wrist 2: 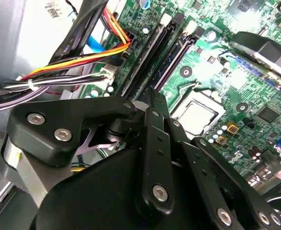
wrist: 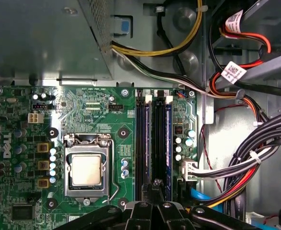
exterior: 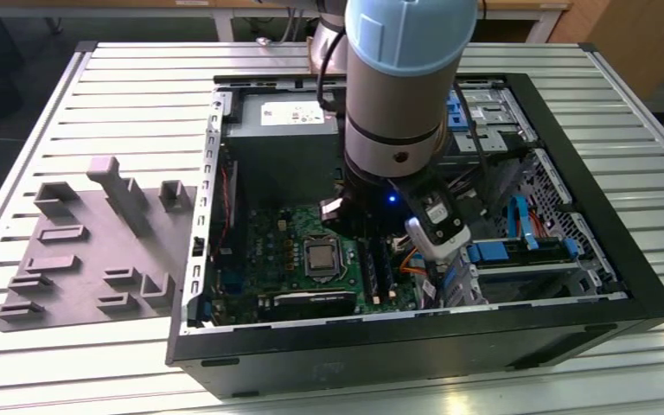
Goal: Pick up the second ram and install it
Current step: 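Press down the second ram until it locks into place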
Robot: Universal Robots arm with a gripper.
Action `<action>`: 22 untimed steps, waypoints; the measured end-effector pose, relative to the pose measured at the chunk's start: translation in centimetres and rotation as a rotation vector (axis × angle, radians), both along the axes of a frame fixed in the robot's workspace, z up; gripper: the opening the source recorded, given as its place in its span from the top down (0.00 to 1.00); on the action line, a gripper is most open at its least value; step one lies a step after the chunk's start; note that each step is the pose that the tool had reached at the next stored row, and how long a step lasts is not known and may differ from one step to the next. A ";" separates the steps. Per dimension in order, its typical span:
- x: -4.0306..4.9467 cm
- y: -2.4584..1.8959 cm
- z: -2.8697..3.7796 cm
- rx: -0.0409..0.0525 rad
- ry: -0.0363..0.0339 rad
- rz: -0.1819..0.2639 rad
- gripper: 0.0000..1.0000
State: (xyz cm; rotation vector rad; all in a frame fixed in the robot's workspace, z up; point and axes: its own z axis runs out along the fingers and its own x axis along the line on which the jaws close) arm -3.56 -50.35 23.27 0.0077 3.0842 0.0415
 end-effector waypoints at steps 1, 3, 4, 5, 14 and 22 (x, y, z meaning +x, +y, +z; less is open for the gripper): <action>0.00 -0.04 0.00 0.0000 0.0000 0.000 0.89; 0.00 -0.12 0.01 -0.0001 0.0000 0.000 0.89; 0.00 -0.13 0.01 -0.0001 0.0000 0.000 0.89; 0.00 -0.13 0.01 -0.0001 0.0000 0.000 0.89; 0.00 -0.15 0.00 0.0000 0.0000 0.000 0.89; 0.00 -0.53 0.00 0.0001 0.0000 0.000 0.89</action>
